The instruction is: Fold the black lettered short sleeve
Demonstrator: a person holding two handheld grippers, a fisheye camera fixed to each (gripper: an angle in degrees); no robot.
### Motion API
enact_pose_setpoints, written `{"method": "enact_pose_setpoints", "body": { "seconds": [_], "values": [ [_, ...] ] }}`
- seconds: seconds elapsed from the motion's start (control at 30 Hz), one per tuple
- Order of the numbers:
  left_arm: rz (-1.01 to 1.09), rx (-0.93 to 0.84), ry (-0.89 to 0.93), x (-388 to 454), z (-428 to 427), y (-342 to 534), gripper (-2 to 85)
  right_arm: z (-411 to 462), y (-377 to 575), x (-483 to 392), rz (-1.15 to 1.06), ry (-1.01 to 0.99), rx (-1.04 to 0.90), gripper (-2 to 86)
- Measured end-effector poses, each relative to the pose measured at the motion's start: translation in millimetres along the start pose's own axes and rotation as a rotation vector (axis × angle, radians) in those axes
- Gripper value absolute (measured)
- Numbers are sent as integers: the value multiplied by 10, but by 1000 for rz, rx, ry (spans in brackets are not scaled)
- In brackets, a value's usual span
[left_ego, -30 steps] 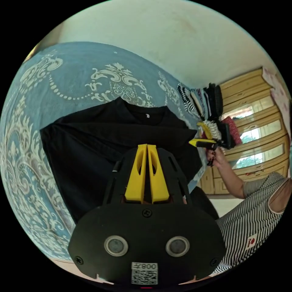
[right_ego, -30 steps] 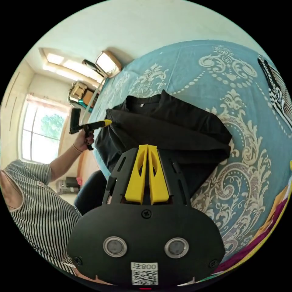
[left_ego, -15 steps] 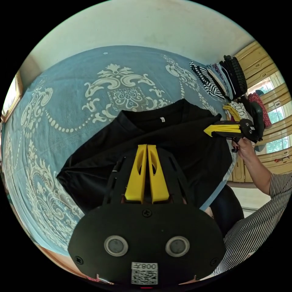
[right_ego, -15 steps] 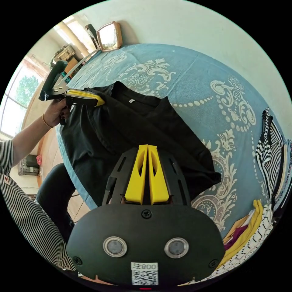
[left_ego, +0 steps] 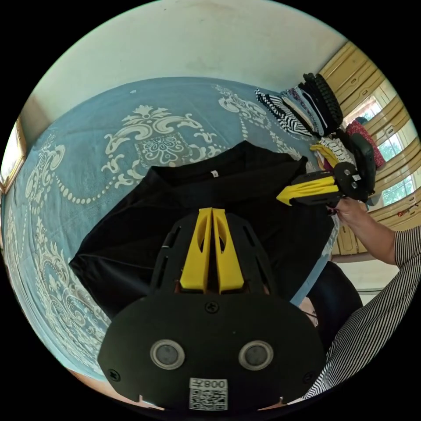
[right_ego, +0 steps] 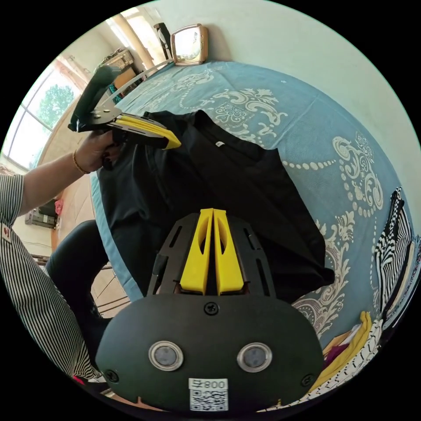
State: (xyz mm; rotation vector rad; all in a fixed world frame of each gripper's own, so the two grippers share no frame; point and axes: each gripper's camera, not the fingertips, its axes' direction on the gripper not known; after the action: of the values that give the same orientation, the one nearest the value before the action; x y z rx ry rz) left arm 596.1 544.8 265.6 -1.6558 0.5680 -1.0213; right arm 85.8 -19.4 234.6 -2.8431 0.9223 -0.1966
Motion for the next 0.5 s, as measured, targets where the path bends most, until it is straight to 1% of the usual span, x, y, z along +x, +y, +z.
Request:
{"method": "enact_pose_setpoints", "body": {
  "seconds": [0.03, 0.13, 0.3, 0.37, 0.43, 0.5],
  "values": [
    [3, -29, -17, 13, 23, -24, 1, -22, -12, -2, 10, 34, -6, 0],
    [15, -49, -20, 8, 7, -121, 2, -174, -77, 71, 44, 35, 10, 0],
    [-24, 8, -82, -75, -163, -291, 1, -405, -244, 199, 89, 175, 24, 1],
    [-52, 68, -95, -112, -308, -288, 1, -596, -305, 258, 119, 213, 67, 1],
    [-51, 102, -88, -97, -408, -224, 0, -755, -312, 276, 136, 222, 99, 1],
    [-38, 121, -82, -44, -460, -121, 0, -896, -265, 238, 124, 178, 138, 1]
  ]
}}
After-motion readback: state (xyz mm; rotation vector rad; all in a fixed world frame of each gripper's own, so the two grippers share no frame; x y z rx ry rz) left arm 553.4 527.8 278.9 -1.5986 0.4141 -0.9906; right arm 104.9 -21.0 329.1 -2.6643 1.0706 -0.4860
